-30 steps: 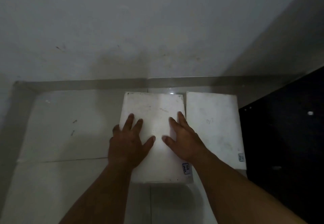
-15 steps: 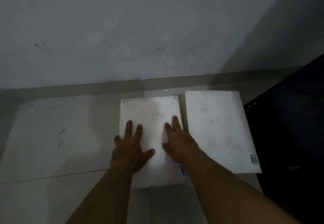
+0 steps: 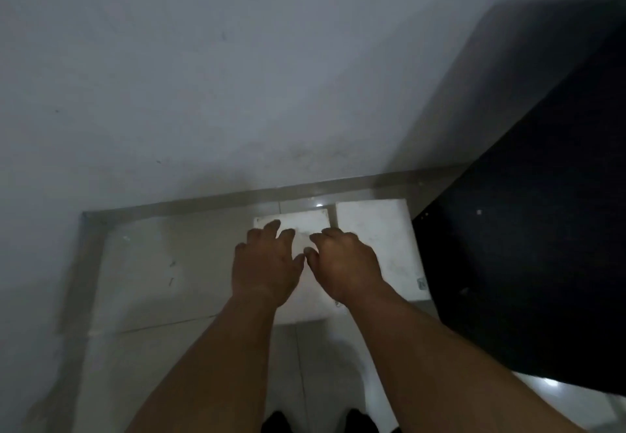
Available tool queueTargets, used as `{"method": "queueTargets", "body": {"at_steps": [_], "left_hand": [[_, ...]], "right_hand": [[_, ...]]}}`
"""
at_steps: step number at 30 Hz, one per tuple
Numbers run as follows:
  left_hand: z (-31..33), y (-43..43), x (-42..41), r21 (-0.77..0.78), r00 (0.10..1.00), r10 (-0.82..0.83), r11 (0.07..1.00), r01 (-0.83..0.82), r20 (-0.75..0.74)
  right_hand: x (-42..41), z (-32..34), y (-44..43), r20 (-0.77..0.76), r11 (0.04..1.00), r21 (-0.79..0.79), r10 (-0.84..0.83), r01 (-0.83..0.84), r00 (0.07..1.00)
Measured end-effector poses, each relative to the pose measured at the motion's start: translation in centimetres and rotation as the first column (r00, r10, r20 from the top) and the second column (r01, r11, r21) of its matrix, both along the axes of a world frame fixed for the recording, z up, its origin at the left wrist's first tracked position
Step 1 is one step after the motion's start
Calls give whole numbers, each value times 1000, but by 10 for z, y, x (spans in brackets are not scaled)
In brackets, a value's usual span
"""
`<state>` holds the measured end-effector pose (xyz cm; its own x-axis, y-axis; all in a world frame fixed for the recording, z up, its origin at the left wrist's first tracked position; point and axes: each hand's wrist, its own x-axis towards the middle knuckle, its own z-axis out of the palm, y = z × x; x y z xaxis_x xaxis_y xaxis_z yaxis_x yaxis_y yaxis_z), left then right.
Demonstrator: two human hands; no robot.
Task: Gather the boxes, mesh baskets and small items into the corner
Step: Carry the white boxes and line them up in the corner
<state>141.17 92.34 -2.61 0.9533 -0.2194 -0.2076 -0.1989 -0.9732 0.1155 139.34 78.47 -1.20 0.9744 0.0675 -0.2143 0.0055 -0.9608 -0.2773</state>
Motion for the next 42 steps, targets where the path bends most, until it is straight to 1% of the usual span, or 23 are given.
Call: {"method": "queueTargets", "body": {"at_steps": [2,4,7,9,14,16,18,20,22,24,28,30,32,33,35,37,39,42], "left_hand": [[67,4,-7,-101,990,-21,994,35,138],[134,12,-14,-163,959,-43,982,92,280],[237,21,-30,-196,905,-70,966,166,419],[298,24,-44,-214,858,-97,949,233,505],[412,22,-87,-209,752,-188,893,399,632],[442,15,-109,-212,714,-225,858,468,663],[466,-2,-131,-227,678,-244,819,527,693],[487,-28,-158,-243,647,-270,771,589,713],[506,-59,-188,-256,597,-302,696,671,743],[518,-93,-220,-266,552,-327,621,737,767],[524,-175,-297,-228,447,-436,468,854,781],[521,-220,-349,-208,388,-518,371,905,762],[516,-267,-417,-224,314,-615,221,949,724],[512,-288,-453,-236,269,-664,141,961,698],[502,-327,-525,-233,151,-731,-11,972,665],[492,-360,-595,-213,48,-758,-121,970,651],[483,-386,-656,-217,-19,-774,-200,955,633],[473,-420,-720,-216,-95,-814,-262,941,573]], "right_hand": [[-9,68,4,104,1000,10,-5,4,995],[-20,136,10,203,999,34,-33,27,979],[-44,237,17,374,995,43,-95,85,922],[-65,296,20,446,991,37,-129,126,885],[-127,401,23,551,971,41,-220,237,805],[-157,429,20,574,959,26,-246,283,781],[-188,453,11,624,939,24,-281,342,729],[-222,474,-7,668,911,14,-315,411,675],[-260,489,-33,679,870,-16,-353,494,644],[-303,501,-65,687,806,-24,-416,591,595],[-417,512,-129,745,659,-16,-494,752,448],[-488,512,-157,737,571,-8,-551,821,391],[-566,507,-184,717,463,5,-620,886,320],[-605,503,-195,708,414,-1,-643,910,293],[-682,494,-215,673,326,-18,-695,945,253],[-756,487,-233,630,243,-35,-747,969,210],[-821,480,-249,596,171,-38,-787,985,160],[-888,469,-274,544,81,-32,-835,996,85]]}}
